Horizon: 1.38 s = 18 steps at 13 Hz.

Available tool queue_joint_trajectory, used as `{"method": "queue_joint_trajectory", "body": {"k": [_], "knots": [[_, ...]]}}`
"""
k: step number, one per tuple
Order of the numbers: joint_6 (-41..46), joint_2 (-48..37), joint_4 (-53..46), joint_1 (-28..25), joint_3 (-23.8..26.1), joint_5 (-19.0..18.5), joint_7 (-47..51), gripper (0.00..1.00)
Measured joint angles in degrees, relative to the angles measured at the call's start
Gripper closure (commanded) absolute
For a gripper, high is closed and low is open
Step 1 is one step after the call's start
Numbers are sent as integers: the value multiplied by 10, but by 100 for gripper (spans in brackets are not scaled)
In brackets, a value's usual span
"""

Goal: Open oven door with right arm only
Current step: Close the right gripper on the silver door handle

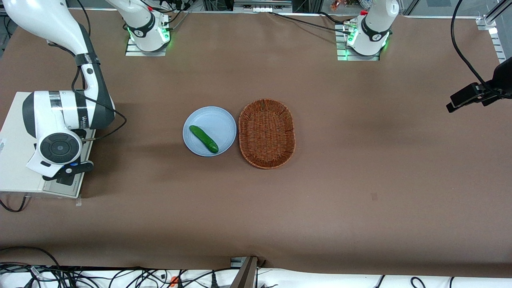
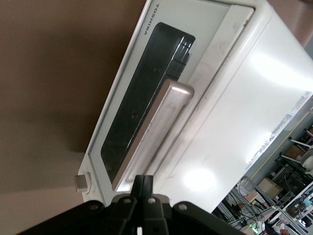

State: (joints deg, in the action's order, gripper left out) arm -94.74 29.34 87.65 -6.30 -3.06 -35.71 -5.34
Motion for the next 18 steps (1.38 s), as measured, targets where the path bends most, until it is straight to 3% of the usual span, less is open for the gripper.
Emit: {"method": "queue_joint_trajectory", "body": {"k": [11, 18], "knots": [[-24, 23, -1, 18, -2, 0, -35, 100], [-29, 26, -12, 14, 1, 72, -33, 100]]}}
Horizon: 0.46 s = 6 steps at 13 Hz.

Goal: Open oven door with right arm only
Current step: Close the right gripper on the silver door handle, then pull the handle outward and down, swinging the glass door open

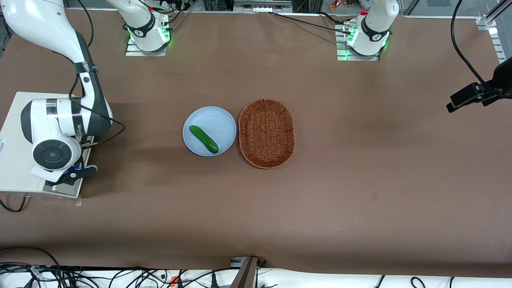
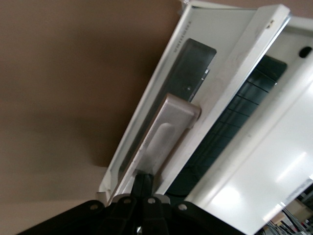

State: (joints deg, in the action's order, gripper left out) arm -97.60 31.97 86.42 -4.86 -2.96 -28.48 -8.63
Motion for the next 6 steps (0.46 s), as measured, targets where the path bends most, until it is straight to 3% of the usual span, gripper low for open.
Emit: {"method": "queue_joint_trajectory", "body": {"k": [6], "knots": [[-44, 36, -1, -12, 20, 71, 19, 100]]}}
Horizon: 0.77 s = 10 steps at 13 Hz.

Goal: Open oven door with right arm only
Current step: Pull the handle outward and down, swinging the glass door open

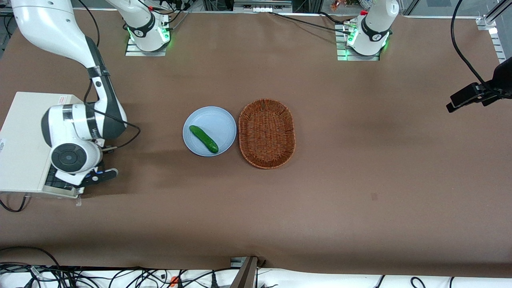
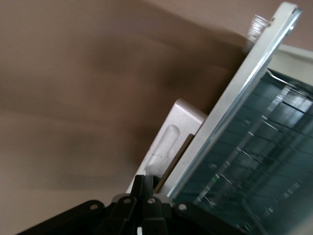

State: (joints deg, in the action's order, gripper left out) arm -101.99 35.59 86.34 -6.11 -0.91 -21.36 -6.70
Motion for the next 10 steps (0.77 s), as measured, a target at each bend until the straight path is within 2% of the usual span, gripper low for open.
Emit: {"method": "queue_joint_trajectory", "body": {"k": [6, 10], "knots": [[-93, 82, 1, 6, 9, 58, 13, 100], [-104, 96, -8, 23, 4, 119, 35, 100]]}}
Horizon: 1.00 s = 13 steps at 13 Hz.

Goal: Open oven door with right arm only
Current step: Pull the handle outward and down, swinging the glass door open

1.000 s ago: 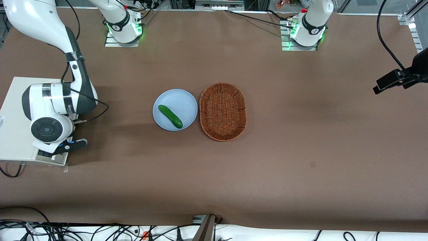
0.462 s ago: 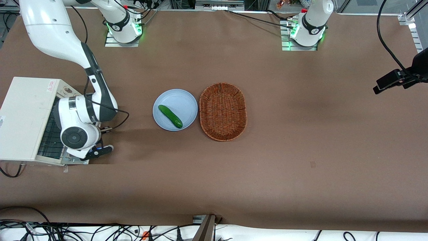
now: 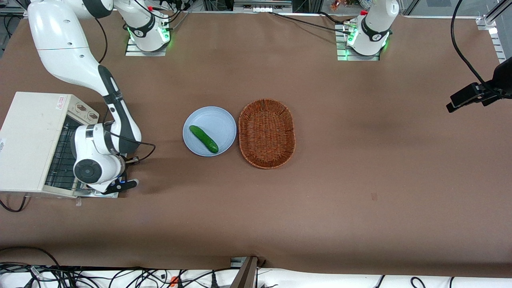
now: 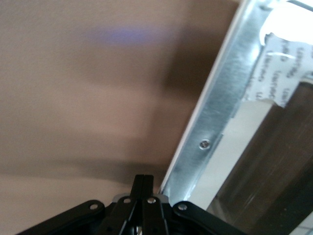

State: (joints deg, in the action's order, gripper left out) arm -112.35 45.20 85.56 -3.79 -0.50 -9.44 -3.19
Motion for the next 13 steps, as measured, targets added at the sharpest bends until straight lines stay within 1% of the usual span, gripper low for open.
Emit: {"method": "queue_joint_trajectory", "body": {"k": [4, 6, 10, 13], "knots": [[21, -1, -2, 8, -18, 80, 64, 100], [41, -1, -2, 11, -23, 107, 95, 100], [89, -1, -16, 8, -23, 116, 130, 100], [161, -6, -67, -2, -22, 116, 143, 100]]}}
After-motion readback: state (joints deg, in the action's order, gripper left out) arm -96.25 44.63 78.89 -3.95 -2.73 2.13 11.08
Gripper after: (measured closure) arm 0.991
